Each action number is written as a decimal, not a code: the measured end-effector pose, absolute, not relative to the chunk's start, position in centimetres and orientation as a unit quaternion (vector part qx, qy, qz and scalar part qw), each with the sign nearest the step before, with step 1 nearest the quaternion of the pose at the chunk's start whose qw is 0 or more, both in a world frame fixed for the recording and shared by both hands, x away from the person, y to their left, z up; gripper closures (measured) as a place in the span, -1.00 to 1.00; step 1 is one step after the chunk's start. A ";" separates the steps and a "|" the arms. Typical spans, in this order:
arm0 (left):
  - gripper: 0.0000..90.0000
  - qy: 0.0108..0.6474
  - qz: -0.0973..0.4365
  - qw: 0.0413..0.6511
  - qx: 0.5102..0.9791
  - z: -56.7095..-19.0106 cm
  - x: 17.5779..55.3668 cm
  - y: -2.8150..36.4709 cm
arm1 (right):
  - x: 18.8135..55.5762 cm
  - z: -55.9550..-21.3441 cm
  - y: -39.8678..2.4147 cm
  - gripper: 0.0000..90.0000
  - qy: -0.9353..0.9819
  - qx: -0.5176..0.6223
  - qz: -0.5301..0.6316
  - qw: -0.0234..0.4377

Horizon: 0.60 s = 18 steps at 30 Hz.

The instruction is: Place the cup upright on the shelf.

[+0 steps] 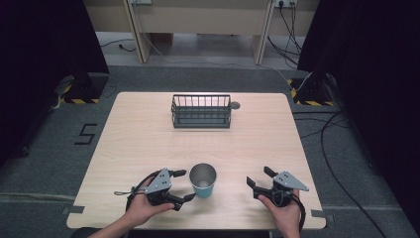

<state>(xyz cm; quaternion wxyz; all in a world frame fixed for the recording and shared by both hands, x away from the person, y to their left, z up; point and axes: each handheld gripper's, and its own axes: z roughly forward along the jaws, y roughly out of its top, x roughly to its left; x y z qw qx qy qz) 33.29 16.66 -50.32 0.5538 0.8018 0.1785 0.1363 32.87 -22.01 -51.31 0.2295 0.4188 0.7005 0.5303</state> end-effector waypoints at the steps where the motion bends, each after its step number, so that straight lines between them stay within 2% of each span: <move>1: -0.68 0.176 0.136 0.553 0.803 -50.3 33.4 16.5 | 32.9 -51.3 -22.0 -0.60 0.700 0.419 0.530 0.229; 18: -0.68 0.159 0.121 0.552 0.809 -51.0 34.2 14.0 | 32.9 -51.3 -22.0 -0.59 0.702 0.421 0.530 0.224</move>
